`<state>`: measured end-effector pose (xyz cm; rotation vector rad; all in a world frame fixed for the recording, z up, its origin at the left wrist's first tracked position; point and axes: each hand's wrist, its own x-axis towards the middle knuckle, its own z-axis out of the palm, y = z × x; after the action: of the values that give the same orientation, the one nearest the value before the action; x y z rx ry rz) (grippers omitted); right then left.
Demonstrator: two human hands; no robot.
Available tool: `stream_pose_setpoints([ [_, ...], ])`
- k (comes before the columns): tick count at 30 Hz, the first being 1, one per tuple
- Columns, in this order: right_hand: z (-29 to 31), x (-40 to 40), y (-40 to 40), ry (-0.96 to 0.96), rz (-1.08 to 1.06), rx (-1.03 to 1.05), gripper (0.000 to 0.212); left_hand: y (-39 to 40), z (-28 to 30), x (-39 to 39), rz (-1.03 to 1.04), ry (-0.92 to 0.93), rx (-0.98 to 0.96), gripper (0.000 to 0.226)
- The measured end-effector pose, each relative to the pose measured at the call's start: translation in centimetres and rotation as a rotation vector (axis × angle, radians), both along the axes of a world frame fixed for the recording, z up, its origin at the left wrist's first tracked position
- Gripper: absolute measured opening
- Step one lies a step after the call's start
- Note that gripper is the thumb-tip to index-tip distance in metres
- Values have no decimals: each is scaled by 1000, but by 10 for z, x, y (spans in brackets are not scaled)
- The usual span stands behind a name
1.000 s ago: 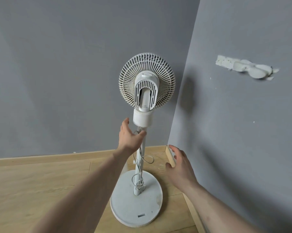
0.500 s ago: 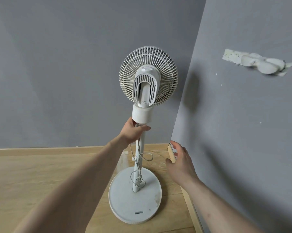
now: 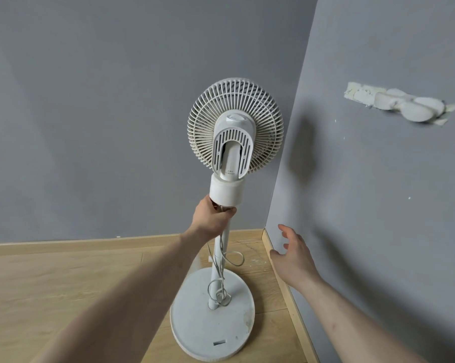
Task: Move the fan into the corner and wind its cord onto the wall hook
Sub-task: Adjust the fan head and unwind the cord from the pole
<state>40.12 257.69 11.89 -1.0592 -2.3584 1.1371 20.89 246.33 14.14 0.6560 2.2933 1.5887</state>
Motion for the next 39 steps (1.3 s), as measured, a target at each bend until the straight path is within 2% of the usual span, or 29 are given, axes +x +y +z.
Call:
stream_pose_setpoints([
  [10, 8, 7, 15, 72, -85, -41, 62, 21, -1, 24, 121, 99, 26, 30],
  [18, 7, 14, 25, 127, -117, -51, 60, 50, -2, 55, 229, 20, 114, 35],
  [22, 8, 16, 28, 144, -137, -65, 60, 55, -1, 62, 185, -13, 143, 44],
  [26, 8, 15, 29, 161, -135, -67, 59, 43, 3, 57, -3, -89, 108, 61],
  [28, 9, 14, 27, 171, -126, -78, 59, 31, 6, 50, -164, -100, 158, 54],
  [30, 12, 11, 25, 191, -112, -96, 57, 19, 16, 45, -275, -154, 233, 31],
  [32, 14, 6, 21, 206, -95, -113, 56, 12, 25, 38, -321, -229, 307, 40],
  [34, 15, 1, 18, 208, -78, -119, 56, 11, 27, 32, -339, -226, 346, 58],
  [39, 14, -4, 12, 175, -39, -121, 57, 14, 27, 39, -180, -112, 283, 61],
])
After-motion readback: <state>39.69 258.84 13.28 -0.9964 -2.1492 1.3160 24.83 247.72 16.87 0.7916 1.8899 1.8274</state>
